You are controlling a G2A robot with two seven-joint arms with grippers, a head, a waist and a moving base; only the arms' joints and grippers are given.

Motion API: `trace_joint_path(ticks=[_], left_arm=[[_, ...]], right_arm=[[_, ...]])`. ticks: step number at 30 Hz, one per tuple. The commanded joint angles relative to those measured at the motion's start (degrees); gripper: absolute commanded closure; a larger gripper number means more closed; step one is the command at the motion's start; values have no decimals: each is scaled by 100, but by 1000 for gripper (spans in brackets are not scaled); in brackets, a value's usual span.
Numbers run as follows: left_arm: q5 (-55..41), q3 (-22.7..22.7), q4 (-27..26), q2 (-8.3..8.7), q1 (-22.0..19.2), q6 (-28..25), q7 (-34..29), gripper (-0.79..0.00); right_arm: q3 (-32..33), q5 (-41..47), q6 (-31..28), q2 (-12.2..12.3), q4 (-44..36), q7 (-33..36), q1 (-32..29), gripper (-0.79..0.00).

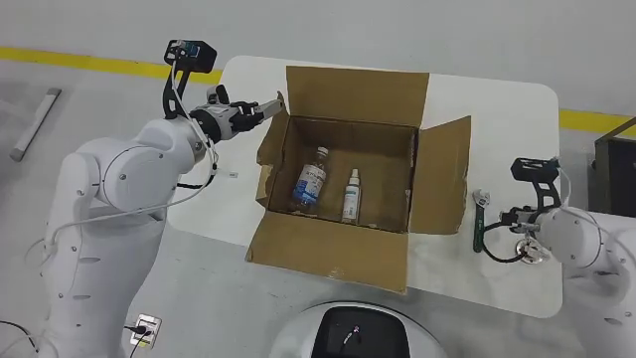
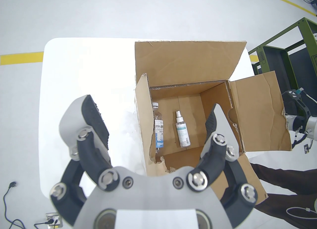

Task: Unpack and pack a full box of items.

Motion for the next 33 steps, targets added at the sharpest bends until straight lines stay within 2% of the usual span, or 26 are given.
trace_joint_path(ticks=[1,4,8,10,13,14,19,25,33], left_arm=[[0,0,0,0,0,0,0,-785],[0,0,0,0,0,0,0,-785],[0,0,0,0,0,0,0,-785],[0,0,0,0,0,0,0,-785],[0,0,0,0,0,0,0,-785],[0,0,0,0,0,0,0,-785],[0,0,0,0,0,0,0,-785],[0,0,0,0,0,0,0,-785],[0,0,0,0,0,0,0,-785]], right_arm=[[-172,-69,0,-92,110,0,54,-357],[-326,-95,0,-219,253,0,141,-388],[-455,-267,0,-379,393,0,210,-388],[-519,-418,-1,-447,464,0,231,-489],[-537,-490,-1,-550,556,0,264,-514],[-543,-550,-1,-580,594,0,275,-554],[-608,-787,-1,-716,714,0,343,-523],[-655,-1164,-3,-804,692,0,446,-357],[-802,-1319,-3,-855,885,0,490,-372]])
